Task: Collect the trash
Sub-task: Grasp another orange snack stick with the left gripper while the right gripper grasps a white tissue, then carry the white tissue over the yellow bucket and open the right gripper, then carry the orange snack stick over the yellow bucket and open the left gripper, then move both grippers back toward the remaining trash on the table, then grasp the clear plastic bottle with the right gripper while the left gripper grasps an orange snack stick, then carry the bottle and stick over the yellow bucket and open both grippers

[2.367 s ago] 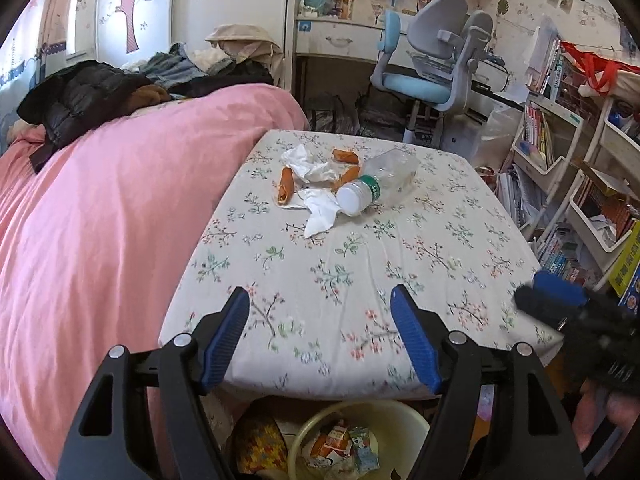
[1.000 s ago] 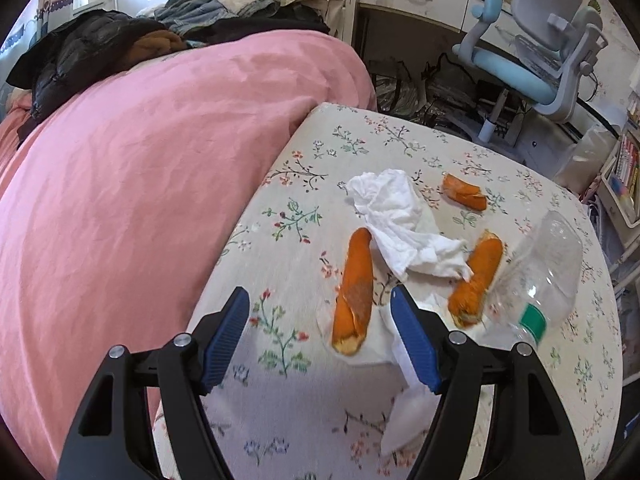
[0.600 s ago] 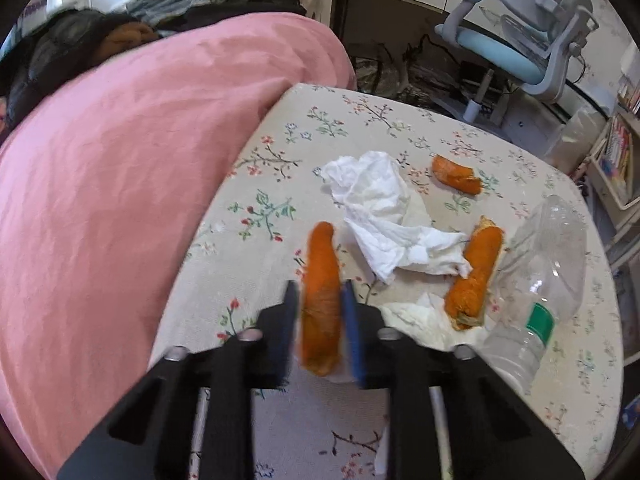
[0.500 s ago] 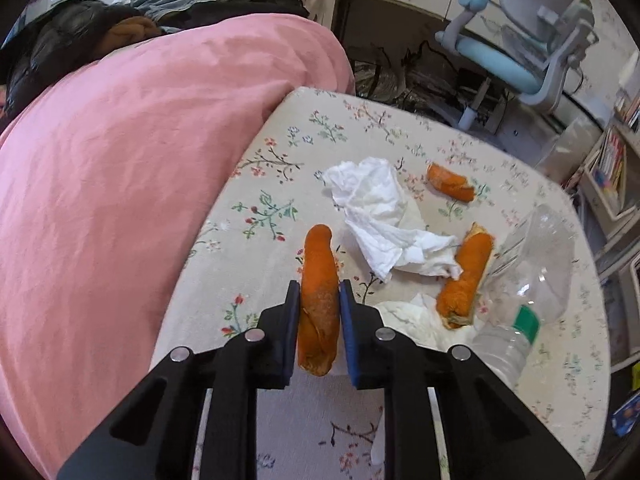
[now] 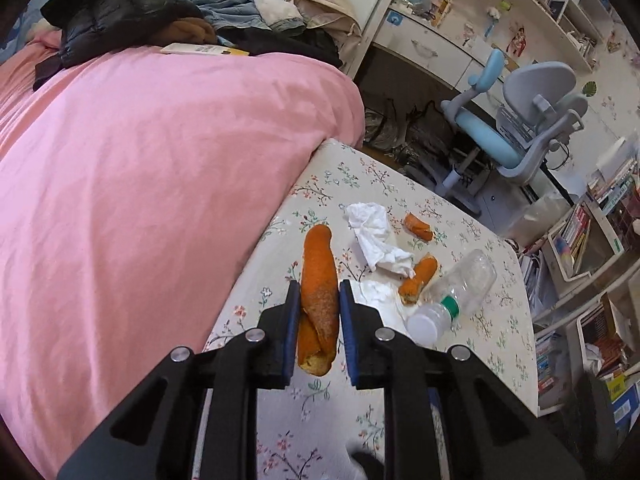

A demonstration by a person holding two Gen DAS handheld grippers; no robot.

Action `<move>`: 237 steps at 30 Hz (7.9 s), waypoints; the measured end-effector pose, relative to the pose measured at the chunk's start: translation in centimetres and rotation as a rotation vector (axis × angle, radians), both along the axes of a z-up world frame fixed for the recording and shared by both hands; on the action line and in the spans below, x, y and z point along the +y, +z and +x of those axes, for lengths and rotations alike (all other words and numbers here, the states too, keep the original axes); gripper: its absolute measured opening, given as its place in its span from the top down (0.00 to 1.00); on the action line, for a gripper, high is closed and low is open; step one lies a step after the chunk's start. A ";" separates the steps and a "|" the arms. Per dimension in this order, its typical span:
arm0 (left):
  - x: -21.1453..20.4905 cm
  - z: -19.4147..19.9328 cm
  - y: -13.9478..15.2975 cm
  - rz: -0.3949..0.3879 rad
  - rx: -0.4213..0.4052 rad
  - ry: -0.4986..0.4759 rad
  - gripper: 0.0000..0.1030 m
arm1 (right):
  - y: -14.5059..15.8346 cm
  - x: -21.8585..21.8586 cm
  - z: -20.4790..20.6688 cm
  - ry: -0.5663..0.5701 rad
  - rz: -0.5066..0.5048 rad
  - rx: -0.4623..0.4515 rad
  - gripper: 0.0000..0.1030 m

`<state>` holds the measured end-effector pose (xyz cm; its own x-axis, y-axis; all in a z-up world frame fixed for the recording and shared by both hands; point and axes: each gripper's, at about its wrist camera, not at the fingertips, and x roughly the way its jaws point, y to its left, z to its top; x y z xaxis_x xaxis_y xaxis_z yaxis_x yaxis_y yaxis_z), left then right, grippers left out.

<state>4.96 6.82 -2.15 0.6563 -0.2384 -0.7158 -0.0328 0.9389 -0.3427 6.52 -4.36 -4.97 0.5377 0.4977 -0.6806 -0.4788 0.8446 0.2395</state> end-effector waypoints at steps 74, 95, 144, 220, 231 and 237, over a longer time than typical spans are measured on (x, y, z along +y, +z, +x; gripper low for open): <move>-1.9 -4.8 1.7 0.109 -0.087 -0.102 0.81 | 1.4 -8.5 -8.5 -0.130 0.107 0.105 0.88; -2.9 -10.3 0.0 0.122 -0.062 -0.154 0.81 | -0.2 -7.8 -17.4 -0.062 0.218 0.199 0.88; -5.5 -22.1 -3.6 0.133 -0.068 -0.089 0.26 | -1.0 -13.8 -21.2 -0.372 0.185 0.159 0.27; -16.9 11.3 -4.8 0.357 -0.077 -0.341 0.24 | -2.7 -22.4 8.6 -0.398 -0.005 0.208 0.29; -19.7 11.6 -7.0 0.334 0.002 -0.454 0.78 | -3.1 -23.8 9.5 -0.400 0.089 0.181 0.33; -17.6 9.3 -3.6 0.163 -0.072 -0.465 0.78 | -0.9 -25.7 8.2 -0.414 0.306 0.177 0.33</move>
<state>14.21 -10.73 -5.75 0.5566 -0.4066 -0.7245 0.4206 0.8900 -0.1764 14.68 -30.08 -5.88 0.6212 0.4583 -0.6357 -0.0506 0.8330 0.5510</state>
